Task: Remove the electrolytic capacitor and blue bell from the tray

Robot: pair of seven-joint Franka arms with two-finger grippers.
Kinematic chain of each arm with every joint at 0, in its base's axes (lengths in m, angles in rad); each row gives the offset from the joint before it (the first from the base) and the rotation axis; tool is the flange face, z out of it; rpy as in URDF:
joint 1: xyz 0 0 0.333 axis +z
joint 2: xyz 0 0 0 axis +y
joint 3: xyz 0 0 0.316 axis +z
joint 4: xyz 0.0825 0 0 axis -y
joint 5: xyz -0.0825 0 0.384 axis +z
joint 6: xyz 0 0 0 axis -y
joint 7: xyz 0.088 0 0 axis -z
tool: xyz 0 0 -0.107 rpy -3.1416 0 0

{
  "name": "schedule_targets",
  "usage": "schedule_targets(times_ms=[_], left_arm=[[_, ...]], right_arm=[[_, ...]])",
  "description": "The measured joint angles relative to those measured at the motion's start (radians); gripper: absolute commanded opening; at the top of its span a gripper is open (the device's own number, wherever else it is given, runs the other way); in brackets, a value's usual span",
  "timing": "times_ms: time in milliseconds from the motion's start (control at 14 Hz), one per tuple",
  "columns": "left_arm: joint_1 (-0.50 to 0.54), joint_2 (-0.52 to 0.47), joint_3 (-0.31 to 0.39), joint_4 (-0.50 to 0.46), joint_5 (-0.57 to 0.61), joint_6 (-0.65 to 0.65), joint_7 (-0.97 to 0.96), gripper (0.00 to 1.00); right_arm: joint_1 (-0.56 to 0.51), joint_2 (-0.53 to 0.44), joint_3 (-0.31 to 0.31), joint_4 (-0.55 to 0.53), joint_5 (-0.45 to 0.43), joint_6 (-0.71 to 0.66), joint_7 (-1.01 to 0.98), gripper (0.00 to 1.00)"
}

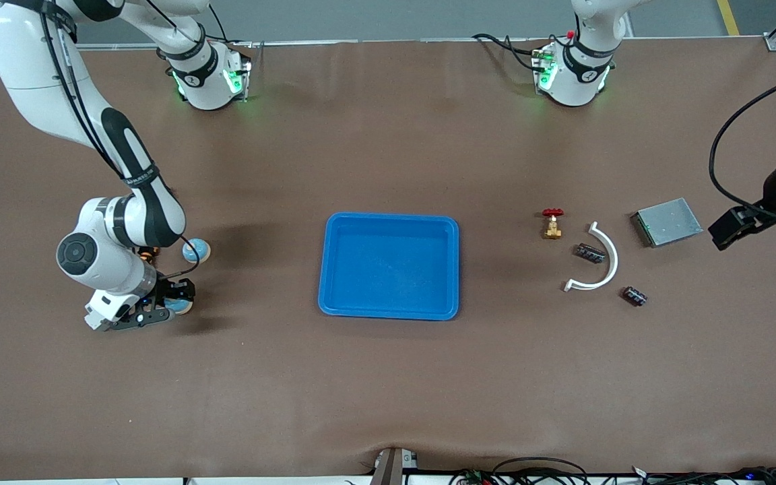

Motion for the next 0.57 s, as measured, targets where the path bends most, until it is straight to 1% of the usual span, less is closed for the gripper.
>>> schedule_targets(times_ms=[71,143,286,429,571], left_arm=[[-0.015,-0.018,0.027,0.0,-0.034,-0.014,0.036,1.0],[-0.051,-0.037,0.084,-0.001,-0.079,-0.027,0.075,1.0],[-0.143,-0.076,0.223,-0.019,-0.161,-0.046,0.143,1.0],[-0.243,-0.118,0.341,-0.055,-0.188,-0.05,0.164,1.0],[-0.319,-0.16,0.417,-0.093,-0.189,-0.055,0.175,1.0]], right_arm=[[0.0,0.001,0.0,0.0,0.0,0.002,0.0,0.0],[-0.001,0.003,0.0,0.0,0.0,0.003,0.0,0.0],[-0.001,0.006,0.0,0.0,0.0,0.004,0.0,0.0],[-0.001,0.006,0.0,0.0,0.0,0.004,0.0,0.0],[-0.001,0.006,0.0,0.0,0.001,0.005,0.0,0.0]])
